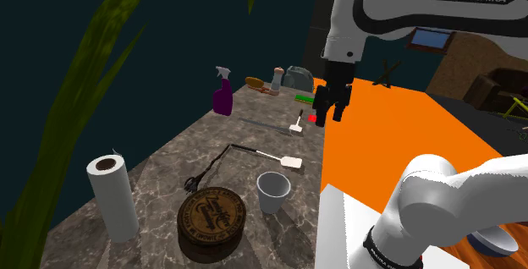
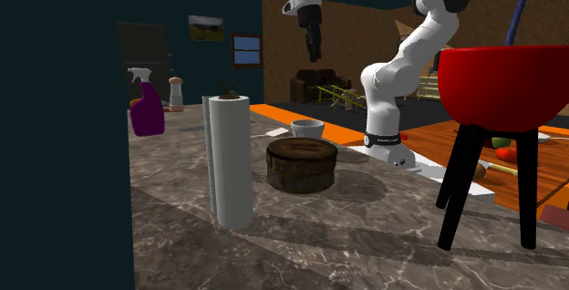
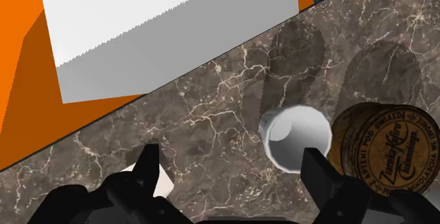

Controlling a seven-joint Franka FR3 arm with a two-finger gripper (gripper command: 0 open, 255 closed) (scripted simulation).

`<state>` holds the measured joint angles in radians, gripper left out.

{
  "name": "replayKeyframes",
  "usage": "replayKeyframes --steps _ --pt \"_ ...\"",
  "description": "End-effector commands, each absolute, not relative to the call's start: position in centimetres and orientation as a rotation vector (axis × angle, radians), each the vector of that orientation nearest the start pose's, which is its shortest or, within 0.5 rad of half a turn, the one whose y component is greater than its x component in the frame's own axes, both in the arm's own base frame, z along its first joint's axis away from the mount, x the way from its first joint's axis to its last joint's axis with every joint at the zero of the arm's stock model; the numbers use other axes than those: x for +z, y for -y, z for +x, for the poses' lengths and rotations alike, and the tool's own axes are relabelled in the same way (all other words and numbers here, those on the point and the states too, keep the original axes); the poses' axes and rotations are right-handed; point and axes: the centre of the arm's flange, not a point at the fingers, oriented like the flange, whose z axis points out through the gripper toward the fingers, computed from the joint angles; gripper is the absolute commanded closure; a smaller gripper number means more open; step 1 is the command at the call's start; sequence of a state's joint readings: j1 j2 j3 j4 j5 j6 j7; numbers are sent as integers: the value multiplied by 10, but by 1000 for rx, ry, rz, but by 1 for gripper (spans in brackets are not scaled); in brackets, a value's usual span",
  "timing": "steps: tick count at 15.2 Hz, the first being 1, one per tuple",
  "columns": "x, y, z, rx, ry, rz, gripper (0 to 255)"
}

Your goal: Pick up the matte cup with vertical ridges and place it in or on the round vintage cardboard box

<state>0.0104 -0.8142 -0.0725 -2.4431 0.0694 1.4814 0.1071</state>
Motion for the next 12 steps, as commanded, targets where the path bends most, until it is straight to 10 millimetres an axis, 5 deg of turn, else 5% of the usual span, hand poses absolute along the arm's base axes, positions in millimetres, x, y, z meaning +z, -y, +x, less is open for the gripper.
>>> replayKeyframes --steps 1,12 --pt "551 15 286 231 -213 -3008 0" --pt "419 -24 307 169 -424 -2863 0"
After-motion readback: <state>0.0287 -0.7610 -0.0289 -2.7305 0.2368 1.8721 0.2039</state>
